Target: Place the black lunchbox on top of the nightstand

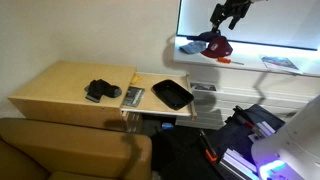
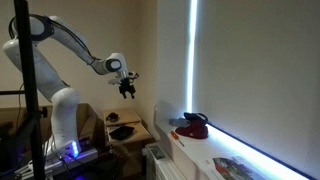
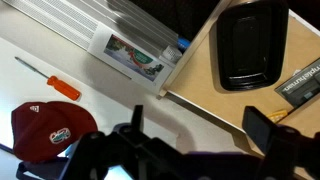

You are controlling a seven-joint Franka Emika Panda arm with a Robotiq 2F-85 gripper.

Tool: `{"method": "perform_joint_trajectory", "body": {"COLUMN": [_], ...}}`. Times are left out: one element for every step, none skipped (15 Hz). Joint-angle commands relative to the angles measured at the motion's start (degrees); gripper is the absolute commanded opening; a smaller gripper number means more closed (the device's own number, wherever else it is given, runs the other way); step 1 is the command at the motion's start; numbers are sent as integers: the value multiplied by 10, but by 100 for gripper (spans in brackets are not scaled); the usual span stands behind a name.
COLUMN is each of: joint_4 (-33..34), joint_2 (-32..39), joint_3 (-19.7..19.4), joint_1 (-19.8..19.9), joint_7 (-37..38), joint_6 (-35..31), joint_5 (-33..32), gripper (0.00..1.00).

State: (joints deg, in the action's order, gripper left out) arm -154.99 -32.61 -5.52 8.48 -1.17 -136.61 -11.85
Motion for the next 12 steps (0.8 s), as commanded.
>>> {"method": "perform_joint_trajectory", "body": {"joint_4": [1,-4,-5,-3,-1,3,2,12,22,5,11,16], "joint_2": [0,2,6,16,23,31,29,18,0,18,13,8], "joint_3": [4,6,10,11,14,23,15,10,5,16,14,13], "joint_1": [3,-6,-8,-13,-15,-10,-20,-25,-26,-18,-18,-19], "joint_7": [-2,-2,2,10,19,37,30,24,21,26,26,26], "joint_6": [2,-2,-10,-11,-6,11,22,40,53,21,27,34], "joint_5": [3,11,12,20,28,26,43,56,71,51,60,63], "gripper": [100,100,100,100,100,100,100,100,100,100,100,100]}}
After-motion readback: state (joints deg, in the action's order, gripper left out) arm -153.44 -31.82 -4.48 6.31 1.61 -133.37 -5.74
